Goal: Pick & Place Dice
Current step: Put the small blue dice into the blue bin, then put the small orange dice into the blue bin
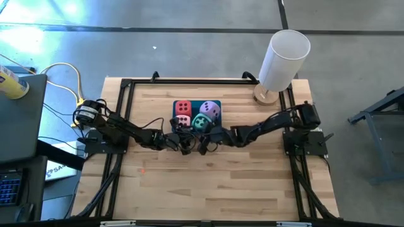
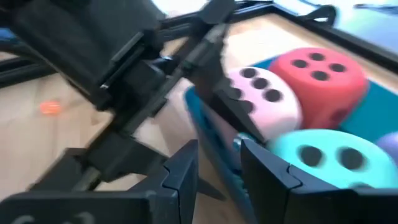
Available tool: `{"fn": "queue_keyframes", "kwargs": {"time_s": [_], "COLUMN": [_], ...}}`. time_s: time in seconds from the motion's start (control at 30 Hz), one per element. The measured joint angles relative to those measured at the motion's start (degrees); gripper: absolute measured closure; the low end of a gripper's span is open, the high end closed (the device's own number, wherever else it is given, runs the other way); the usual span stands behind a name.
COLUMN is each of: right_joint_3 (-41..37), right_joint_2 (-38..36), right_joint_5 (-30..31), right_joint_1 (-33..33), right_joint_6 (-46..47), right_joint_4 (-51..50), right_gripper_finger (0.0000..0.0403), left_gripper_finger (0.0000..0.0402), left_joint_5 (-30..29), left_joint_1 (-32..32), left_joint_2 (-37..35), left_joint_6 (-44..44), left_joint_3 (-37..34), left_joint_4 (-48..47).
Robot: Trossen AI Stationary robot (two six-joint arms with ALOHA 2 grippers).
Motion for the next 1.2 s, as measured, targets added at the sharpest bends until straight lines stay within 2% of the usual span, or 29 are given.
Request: {"fn": "queue_keyframes", "kwargs": {"time_s": [0.13,0.43,0.87,1.0,1.2], "right_joint_3": [0.0,0.0,0.07,0.3,-0.02], "right_joint_2": [0.04,0.04,2.03,3.82,2.23], "right_joint_5": [-7.33,-13.7,-14.47,-14.21,-14.05], "right_joint_1": [-2.15,-5.99,-9.56,-9.64,-8.63], "right_joint_6": [-0.95,-0.05,0.37,0.15,-1.79], "right_joint_4": [1.91,1.72,-1.91,-0.44,-0.82], "right_gripper_finger": [0.0292,0.0292,0.0292,0.0292,0.0292], "left_gripper_finger": [0.0175,0.0175,0.0175,0.0175,0.0175], "left_joint_5": [0.02,0.0,-0.22,-0.2,-1.2], "left_joint_1": [0.0,0.0,0.26,0.57,0.32], "left_joint_2": [0.0,0.0,0.0,0.0,0.0], "left_joint_6": [0.0,1.35,2.69,2.71,4.23], "left_joint_3": [0.0,0.0,0.0,0.02,0.07], "left_joint_4": [0.27,2.94,4.55,4.54,4.66]}}
